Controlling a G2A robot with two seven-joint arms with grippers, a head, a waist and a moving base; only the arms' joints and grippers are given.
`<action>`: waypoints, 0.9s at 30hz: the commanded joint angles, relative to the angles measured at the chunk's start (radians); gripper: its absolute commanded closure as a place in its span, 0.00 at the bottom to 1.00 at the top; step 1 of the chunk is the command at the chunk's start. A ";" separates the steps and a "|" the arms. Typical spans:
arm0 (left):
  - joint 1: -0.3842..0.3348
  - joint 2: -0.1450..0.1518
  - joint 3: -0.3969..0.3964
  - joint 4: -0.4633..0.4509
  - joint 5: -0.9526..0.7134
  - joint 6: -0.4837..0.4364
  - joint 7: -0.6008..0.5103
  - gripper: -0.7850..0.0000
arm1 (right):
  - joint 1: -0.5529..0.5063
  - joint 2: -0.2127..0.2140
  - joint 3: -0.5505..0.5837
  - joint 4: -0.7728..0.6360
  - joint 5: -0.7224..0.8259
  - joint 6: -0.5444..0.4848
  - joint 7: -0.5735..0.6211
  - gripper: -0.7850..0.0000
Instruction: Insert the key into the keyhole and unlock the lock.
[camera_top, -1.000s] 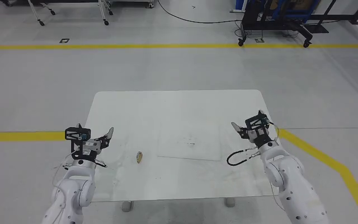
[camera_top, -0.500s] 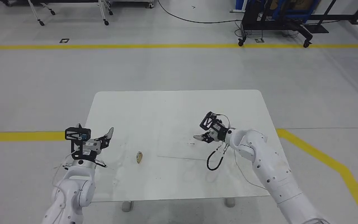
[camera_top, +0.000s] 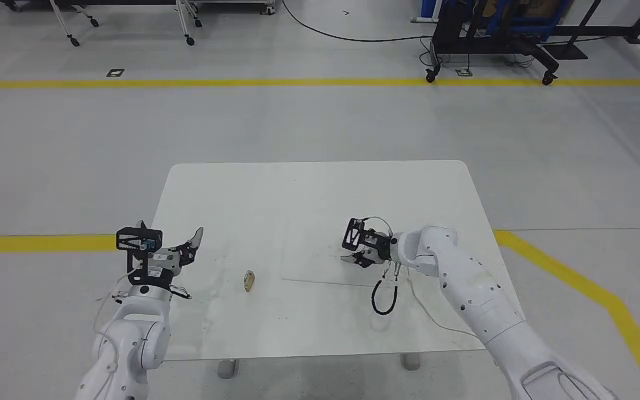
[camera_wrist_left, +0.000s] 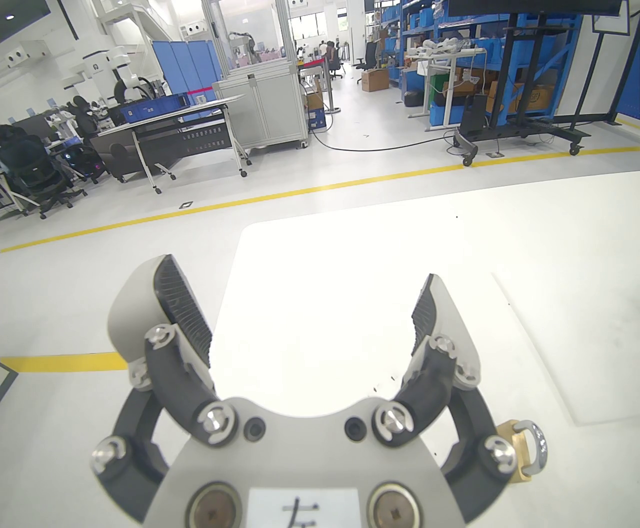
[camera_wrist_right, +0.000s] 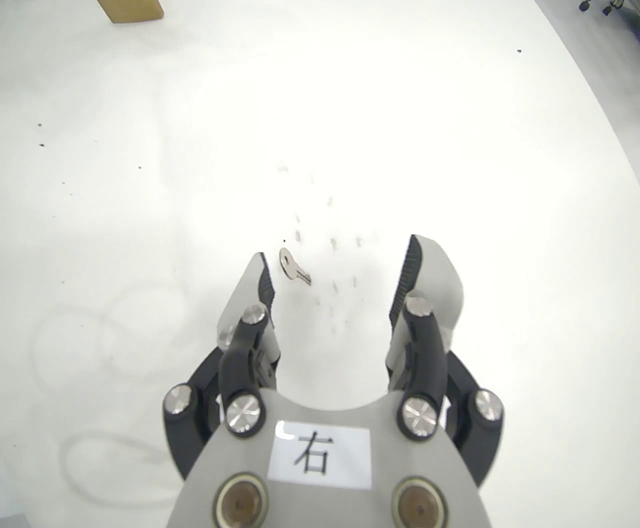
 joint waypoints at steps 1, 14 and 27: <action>0.000 0.000 0.000 0.000 0.000 0.000 0.000 0.00 | 0.010 -0.002 -0.011 0.010 -0.007 -0.007 -0.003 0.55; 0.000 0.000 0.000 0.000 0.000 0.000 0.000 0.00 | 0.015 0.014 -0.005 -0.019 -0.052 -0.078 -0.087 1.00; 0.000 0.000 0.000 0.000 0.000 0.000 0.000 0.00 | -0.116 0.044 0.156 -0.053 0.370 -0.146 -0.291 1.00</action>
